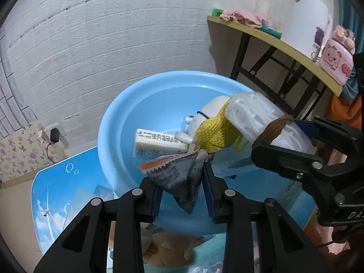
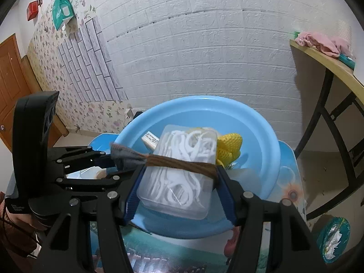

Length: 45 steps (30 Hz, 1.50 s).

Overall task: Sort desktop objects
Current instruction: 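Open both tools to drop the cable bundle and snack bag into the basin, then withdraw both open tools from the basin back over the table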

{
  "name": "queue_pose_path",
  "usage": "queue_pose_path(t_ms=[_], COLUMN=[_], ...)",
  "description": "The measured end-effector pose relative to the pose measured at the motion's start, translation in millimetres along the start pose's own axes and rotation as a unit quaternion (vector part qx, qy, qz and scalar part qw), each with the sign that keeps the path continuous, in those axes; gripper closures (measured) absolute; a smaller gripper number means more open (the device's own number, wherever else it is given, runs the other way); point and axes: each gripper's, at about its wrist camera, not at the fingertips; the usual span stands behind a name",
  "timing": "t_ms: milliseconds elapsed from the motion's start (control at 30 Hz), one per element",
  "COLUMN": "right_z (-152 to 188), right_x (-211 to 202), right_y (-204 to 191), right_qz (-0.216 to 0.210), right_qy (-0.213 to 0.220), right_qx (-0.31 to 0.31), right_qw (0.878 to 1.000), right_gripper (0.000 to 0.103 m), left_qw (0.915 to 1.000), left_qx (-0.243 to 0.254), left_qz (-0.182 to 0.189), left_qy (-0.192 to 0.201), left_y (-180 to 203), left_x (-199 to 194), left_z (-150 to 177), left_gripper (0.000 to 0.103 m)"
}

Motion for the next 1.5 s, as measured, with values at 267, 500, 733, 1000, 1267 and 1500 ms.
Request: queue_pose_path(t_ms=[267, 500, 733, 1000, 1267, 1500], right_z=[-8.8, -13.9, -10.5, -4.4, 6.9, 32.2], right_x=[10.9, 16.4, 12.1, -7.9, -29.7, -40.7], right_y=[7.2, 10.2, 6.8, 8.8, -0.4, 5.1], right_qz=[-0.004, -0.013, 0.003, 0.006, 0.013, 0.032], right_qy=[-0.003, -0.004, -0.011, -0.002, 0.008, -0.004], right_qx=[0.002, 0.008, 0.01, 0.023, 0.023, 0.055], right_qw=[1.0, 1.0, 1.0, 1.0, 1.0, 0.998], right_gripper=[0.043, 0.043, 0.043, 0.038, 0.038, 0.037], left_qw=[0.9998, 0.9997, 0.9997, 0.9997, 0.999, 0.9977], left_qx=[-0.002, -0.001, -0.008, -0.006, -0.02, -0.046], left_qz=[-0.005, -0.012, -0.017, -0.024, -0.038, -0.05], left_qy=[-0.017, -0.021, -0.014, -0.003, 0.012, 0.006], left_y=[0.8, 0.7, 2.2, 8.3, 4.6, -7.6], left_x=[10.0, 14.5, 10.5, -7.6, -38.1, -55.9], left_z=[-6.6, -8.0, -7.8, -0.3, 18.3, 50.4], left_gripper=[0.071, 0.067, 0.032, 0.021, 0.013, 0.009])
Point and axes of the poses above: each gripper's, at about its wrist camera, not at the fingertips, and x roughly the way its jaws point, y to its right, z to its underside, and after that the axes turned 9 degrees about -y, right-handed
